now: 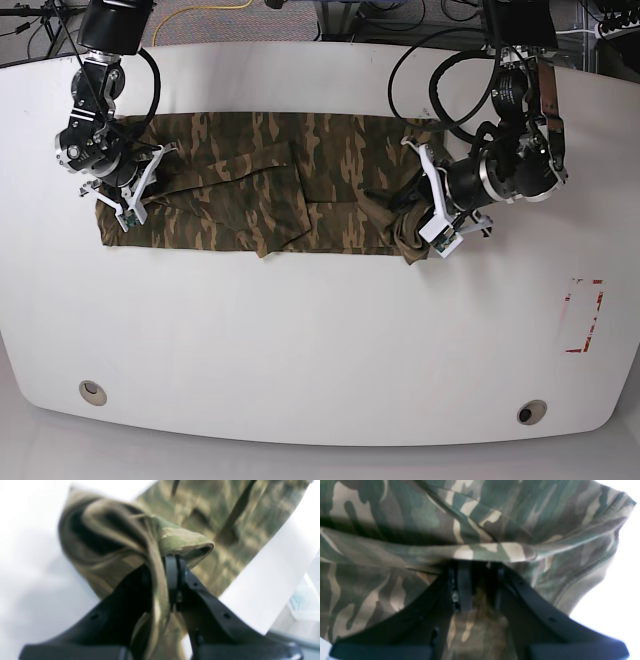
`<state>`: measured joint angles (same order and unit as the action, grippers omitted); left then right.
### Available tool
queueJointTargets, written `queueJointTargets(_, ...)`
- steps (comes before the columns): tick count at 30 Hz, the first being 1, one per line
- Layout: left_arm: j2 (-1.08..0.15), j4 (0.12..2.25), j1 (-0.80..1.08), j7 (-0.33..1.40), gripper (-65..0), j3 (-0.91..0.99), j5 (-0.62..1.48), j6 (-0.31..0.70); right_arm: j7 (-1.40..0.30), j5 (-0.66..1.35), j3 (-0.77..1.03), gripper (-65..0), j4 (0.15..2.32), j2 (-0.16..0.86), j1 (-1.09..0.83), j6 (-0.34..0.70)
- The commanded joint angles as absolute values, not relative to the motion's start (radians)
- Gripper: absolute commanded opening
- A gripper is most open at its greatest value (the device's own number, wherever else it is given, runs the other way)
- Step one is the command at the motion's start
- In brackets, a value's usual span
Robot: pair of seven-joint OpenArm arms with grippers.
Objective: Fold the T-shirt properly
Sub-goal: 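Release the strip end and move the left gripper toward the strip's middle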
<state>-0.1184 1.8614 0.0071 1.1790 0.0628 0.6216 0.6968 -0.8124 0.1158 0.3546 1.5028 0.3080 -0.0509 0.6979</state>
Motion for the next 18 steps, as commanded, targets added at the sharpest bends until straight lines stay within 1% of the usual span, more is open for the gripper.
queueJointTargets(1,-0.081,1.833,-0.008,1.147,-60.7,0.053,0.641,0.698,-0.808,0.12,0.358,-53.4,1.517,0.321,-0.042,0.698)
queueJointTargets(7,0.008,1.75,-0.008,1.147,-60.7,0.054,0.642,0.698,-0.808,0.12,0.358,-53.4,1.517,0.314,-0.042,0.698)
queueJointTargets(18,0.088,1.662,-0.027,1.142,-60.7,0.053,0.642,0.696,-0.808,0.119,0.358,-53.4,1.517,0.302,-0.042,0.698)
